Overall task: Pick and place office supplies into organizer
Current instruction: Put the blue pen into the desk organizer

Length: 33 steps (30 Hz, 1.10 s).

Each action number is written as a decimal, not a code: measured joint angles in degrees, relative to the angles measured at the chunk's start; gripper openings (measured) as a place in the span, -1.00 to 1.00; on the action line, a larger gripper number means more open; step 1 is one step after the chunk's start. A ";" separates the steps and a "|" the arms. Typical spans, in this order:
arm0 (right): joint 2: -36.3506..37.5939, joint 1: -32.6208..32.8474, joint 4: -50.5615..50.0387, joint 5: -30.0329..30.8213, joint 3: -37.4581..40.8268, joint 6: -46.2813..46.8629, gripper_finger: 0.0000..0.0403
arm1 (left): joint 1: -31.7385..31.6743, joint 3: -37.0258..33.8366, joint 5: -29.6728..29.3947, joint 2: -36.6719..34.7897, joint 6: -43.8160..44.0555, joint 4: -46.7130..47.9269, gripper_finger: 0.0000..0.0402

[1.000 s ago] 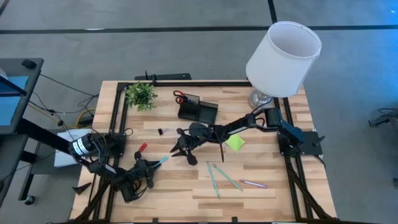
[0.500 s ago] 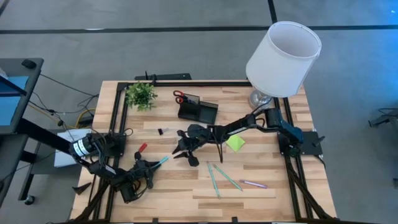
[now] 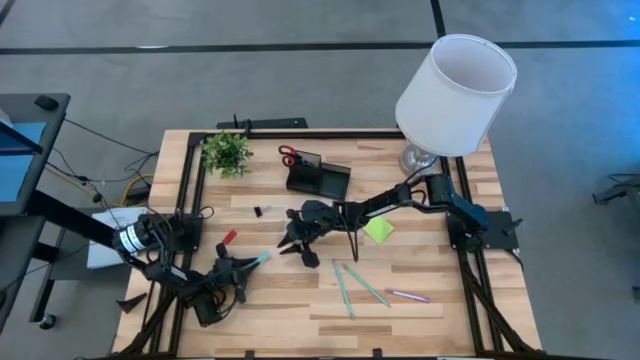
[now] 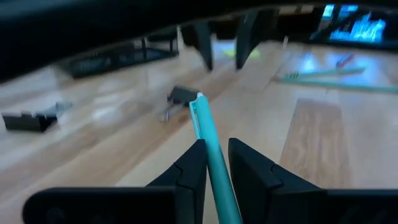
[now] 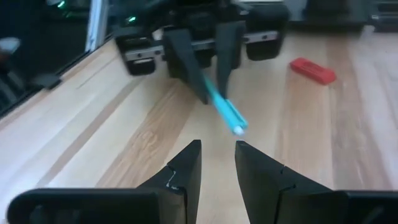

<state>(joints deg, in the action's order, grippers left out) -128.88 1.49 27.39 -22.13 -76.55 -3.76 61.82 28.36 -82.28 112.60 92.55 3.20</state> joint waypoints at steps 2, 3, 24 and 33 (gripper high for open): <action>0.00 0.02 0.96 2.45 0.00 1.63 -0.54 | -0.02 0.00 -2.02 -0.02 -0.08 0.00 -0.73; 0.00 0.00 1.65 3.63 0.00 2.10 -0.54 | -0.02 0.00 -2.69 -0.04 -0.15 0.00 -0.73; 7.35 1.49 5.99 9.38 0.02 20.28 -0.54 | -2.41 0.00 -7.78 -16.16 -18.43 6.63 -0.74; 7.49 4.32 2.63 16.55 0.04 27.67 -0.54 | -5.35 0.00 -7.79 -22.16 -27.19 6.89 -0.74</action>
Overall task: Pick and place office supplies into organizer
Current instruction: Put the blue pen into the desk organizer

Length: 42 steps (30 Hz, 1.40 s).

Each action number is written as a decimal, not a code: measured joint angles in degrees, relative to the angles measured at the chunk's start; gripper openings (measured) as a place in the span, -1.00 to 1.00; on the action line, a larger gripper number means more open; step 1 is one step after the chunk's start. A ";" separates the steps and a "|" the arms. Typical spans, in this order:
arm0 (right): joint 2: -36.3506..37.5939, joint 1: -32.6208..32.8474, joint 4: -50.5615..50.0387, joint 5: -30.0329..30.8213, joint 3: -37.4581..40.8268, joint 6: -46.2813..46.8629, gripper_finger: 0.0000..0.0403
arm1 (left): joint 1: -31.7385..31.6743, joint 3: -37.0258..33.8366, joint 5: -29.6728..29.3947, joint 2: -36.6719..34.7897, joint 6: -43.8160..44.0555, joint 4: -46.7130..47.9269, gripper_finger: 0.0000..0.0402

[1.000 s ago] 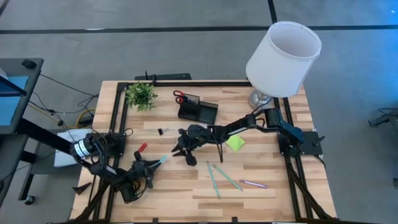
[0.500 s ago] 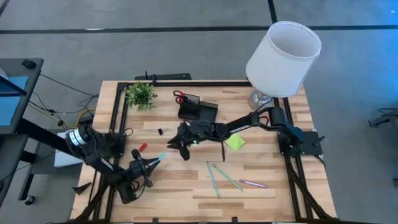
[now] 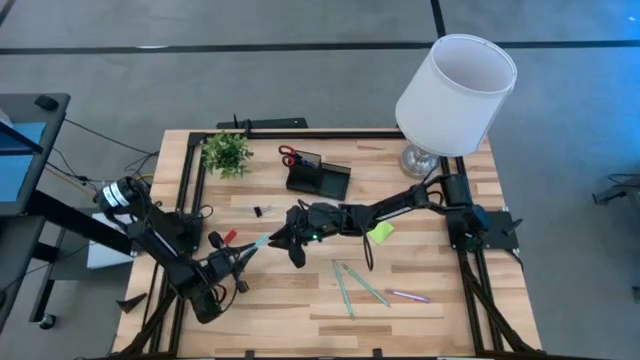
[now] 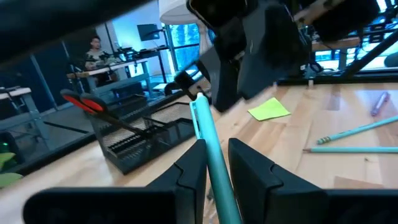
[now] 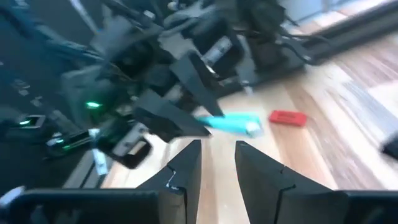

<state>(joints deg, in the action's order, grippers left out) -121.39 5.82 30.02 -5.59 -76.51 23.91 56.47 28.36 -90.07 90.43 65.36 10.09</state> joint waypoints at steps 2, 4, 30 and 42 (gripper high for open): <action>-0.02 0.43 0.14 3.09 0.00 0.10 -0.54 | -0.40 0.00 -0.01 -0.67 -0.93 -0.12 -0.74; -0.02 0.58 0.46 5.75 0.00 0.40 -0.54 | -0.62 0.00 0.01 -0.84 -1.10 -0.12 -0.74; -2.84 -0.38 11.29 8.90 0.07 7.10 -0.54 | -4.11 0.04 -0.22 -0.91 -2.21 -0.60 -0.73; -2.84 -1.15 13.16 9.29 0.02 7.09 -0.54 | -6.91 0.04 0.47 -0.87 -3.74 -0.73 -0.73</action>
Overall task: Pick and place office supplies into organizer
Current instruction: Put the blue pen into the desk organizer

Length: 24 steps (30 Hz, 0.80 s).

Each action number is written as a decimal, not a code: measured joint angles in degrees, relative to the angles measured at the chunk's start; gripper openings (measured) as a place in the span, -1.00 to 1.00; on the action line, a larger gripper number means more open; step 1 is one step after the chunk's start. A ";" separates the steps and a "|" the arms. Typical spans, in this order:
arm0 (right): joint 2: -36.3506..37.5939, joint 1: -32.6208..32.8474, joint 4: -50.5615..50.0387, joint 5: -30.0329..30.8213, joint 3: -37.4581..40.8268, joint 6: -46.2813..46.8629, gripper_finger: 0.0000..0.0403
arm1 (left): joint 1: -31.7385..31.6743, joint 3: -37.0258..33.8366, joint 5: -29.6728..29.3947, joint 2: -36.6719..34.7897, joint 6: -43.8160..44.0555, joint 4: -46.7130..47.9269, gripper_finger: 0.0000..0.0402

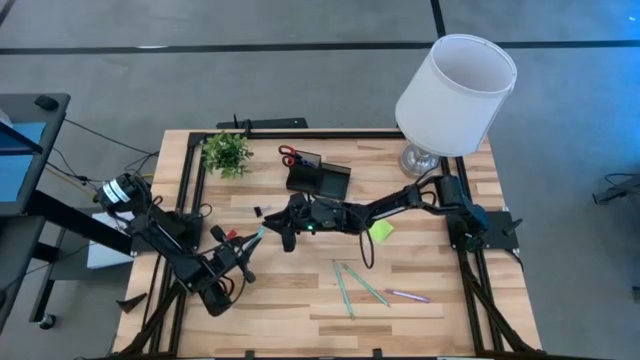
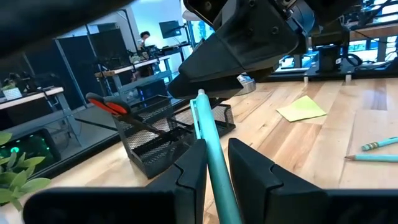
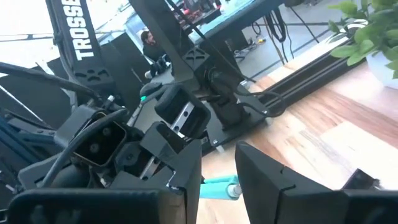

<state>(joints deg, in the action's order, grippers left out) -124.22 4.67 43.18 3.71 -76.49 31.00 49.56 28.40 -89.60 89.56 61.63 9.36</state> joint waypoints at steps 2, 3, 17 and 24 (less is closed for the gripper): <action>0.00 0.00 -0.07 0.30 0.00 -0.07 -0.54 | -0.26 0.00 0.00 0.00 -0.36 -0.08 -0.73; 0.00 0.00 -0.15 0.68 0.00 -0.47 -0.54 | -0.33 0.00 0.00 0.00 -0.70 -0.27 -0.73; 0.11 -1.70 -0.84 2.58 -0.15 -2.49 -0.54 | -1.36 3.70 -0.12 0.04 -8.55 0.22 -0.73; 0.11 -0.50 -0.37 2.17 -0.07 -1.90 -0.54 | -3.01 3.69 -0.53 0.02 -8.57 0.18 -0.73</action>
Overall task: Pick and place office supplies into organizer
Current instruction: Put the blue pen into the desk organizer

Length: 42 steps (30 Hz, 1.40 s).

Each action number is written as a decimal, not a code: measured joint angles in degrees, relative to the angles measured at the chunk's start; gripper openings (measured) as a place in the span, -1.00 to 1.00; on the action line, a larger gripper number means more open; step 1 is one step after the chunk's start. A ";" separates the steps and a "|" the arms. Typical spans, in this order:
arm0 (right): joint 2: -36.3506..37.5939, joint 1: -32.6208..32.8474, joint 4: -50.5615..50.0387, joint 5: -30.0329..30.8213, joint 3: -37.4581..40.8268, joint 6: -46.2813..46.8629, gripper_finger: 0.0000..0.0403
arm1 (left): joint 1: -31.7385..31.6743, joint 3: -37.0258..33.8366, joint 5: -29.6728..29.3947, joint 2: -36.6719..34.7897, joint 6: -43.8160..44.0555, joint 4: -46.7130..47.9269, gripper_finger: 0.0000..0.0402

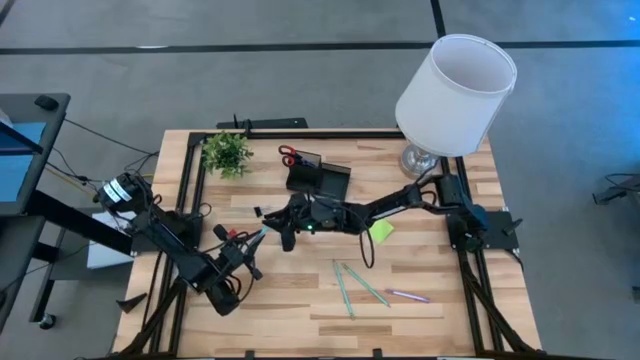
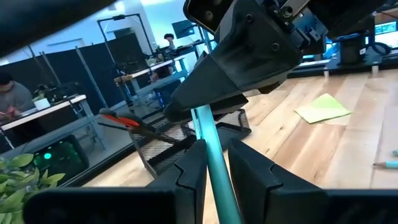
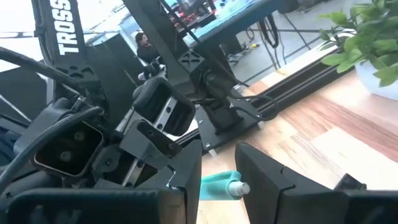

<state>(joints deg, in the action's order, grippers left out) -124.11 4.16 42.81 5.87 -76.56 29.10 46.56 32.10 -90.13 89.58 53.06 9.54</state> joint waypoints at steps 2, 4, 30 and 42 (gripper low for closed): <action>0.00 0.04 0.12 0.03 0.00 -0.03 -0.54 | -0.31 0.00 -0.06 0.00 0.04 0.00 -0.73; 0.00 -0.07 1.07 0.10 0.03 -0.04 -0.54 | -0.60 0.00 -0.28 0.00 0.02 0.00 -0.74; -0.02 -0.04 3.13 0.49 0.07 -0.70 -0.55 | -5.91 5.05 0.22 0.00 -10.45 0.09 -0.74; -0.02 -0.09 3.28 0.42 0.00 -2.99 -0.91 | -8.96 5.09 0.58 0.00 -9.86 0.00 -0.86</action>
<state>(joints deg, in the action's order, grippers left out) -124.14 4.08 46.08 6.29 -76.55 26.11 37.60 37.19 -89.55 89.58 43.20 9.54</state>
